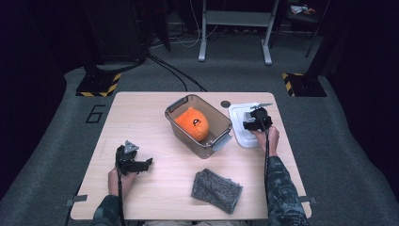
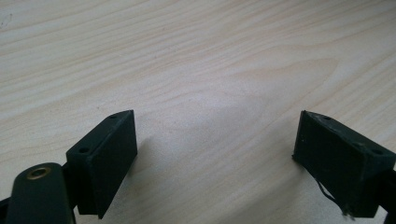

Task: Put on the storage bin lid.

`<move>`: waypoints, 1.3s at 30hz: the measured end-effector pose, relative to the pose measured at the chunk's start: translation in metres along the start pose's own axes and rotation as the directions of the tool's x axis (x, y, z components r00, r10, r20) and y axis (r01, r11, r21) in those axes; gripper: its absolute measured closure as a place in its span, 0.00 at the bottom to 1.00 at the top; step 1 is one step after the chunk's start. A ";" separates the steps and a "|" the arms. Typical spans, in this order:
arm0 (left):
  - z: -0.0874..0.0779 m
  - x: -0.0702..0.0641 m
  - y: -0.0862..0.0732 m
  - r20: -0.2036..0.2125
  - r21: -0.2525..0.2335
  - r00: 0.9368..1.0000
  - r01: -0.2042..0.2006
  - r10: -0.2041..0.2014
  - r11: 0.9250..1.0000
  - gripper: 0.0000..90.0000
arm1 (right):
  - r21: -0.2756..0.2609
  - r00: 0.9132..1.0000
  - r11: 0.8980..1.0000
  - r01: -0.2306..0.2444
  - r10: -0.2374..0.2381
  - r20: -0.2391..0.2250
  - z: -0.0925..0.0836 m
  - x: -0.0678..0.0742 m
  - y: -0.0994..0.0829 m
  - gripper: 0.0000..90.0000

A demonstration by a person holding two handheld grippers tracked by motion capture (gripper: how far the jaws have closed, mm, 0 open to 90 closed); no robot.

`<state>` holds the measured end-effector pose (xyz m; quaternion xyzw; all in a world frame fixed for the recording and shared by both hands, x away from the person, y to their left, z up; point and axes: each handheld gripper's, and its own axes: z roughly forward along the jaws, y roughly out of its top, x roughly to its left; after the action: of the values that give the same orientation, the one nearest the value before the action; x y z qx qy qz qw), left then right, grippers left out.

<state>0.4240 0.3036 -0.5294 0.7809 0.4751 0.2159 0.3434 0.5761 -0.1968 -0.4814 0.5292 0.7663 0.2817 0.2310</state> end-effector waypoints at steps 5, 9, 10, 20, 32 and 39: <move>0.000 0.000 0.000 0.000 0.000 1.000 0.000 0.000 1.000 0.14 | -0.005 0.999 0.999 -0.044 0.044 -0.013 0.006 -0.003 0.003 0.45; 0.000 0.000 0.000 -0.003 -0.005 1.000 0.002 -0.002 1.000 0.14 | 0.002 0.998 0.998 -0.057 0.057 -0.013 0.011 -0.003 0.002 0.56; 0.000 0.000 0.000 0.001 0.000 1.000 0.000 0.000 1.000 0.14 | 0.001 0.999 0.999 -0.054 0.054 -0.003 0.012 -0.003 0.002 0.58; 0.000 0.000 0.000 -0.001 0.000 1.000 -0.002 0.002 1.000 0.14 | -0.018 0.996 0.996 -0.084 0.085 0.019 0.011 -0.005 0.001 0.73; 0.001 0.000 0.000 0.001 -0.001 1.000 -0.002 0.002 1.000 0.14 | -0.042 0.995 0.995 -0.095 0.094 -0.025 -0.005 -0.013 -0.002 0.74; 0.000 0.000 0.000 0.001 -0.001 1.000 -0.002 0.002 1.000 0.14 | -0.067 0.997 0.995 -0.069 0.067 -0.039 -0.021 -0.015 0.000 0.75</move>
<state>0.4247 0.3036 -0.5295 0.7813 0.4740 0.2162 0.3438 0.5676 -0.2147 -0.4651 0.5416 0.7419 0.3249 0.2250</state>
